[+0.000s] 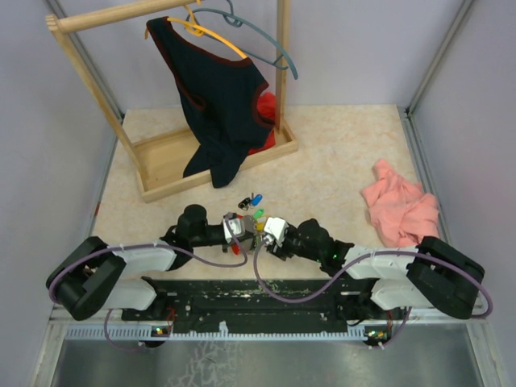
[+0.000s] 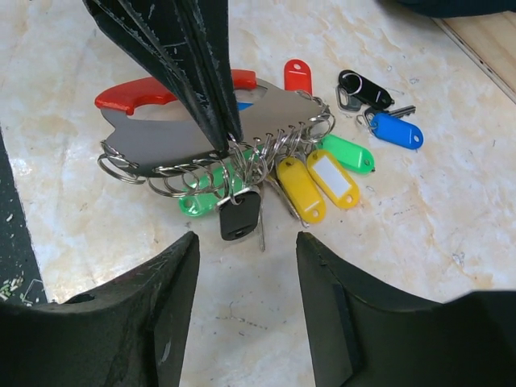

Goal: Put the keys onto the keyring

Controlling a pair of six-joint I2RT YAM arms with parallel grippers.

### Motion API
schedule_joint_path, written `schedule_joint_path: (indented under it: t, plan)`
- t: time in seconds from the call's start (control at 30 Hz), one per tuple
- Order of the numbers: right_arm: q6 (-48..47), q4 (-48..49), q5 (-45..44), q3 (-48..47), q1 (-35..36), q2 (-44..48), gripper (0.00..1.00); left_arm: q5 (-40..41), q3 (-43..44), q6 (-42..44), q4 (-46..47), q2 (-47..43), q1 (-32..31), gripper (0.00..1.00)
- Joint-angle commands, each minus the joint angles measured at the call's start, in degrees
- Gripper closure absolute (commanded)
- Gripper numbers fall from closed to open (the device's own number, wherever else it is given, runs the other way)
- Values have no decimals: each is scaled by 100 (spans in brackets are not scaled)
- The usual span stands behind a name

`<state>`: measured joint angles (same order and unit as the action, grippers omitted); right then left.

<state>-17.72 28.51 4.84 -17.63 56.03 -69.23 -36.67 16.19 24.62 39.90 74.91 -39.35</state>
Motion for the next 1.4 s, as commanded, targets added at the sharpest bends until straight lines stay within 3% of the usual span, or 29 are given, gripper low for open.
schedule_joint_path:
  t: [0.0, 0.4, 1.07, 1.37]
  plan:
    - [108, 896, -169, -58, 205, -347, 47, 86, -12, -259, 341, -140, 40, 100]
    - [199, 2427, -900, 130, 381, -1069, 49, 87, -63, -540, 632, -98, 42, 100]
    - [140, 2614, -1334, 155, 420, -1432, 54, 145, -80, -659, 686, -149, 59, 100]
    - [72, 2605, -1352, 60, 471, -1576, 63, 147, -89, -717, 733, -152, 68, 100]
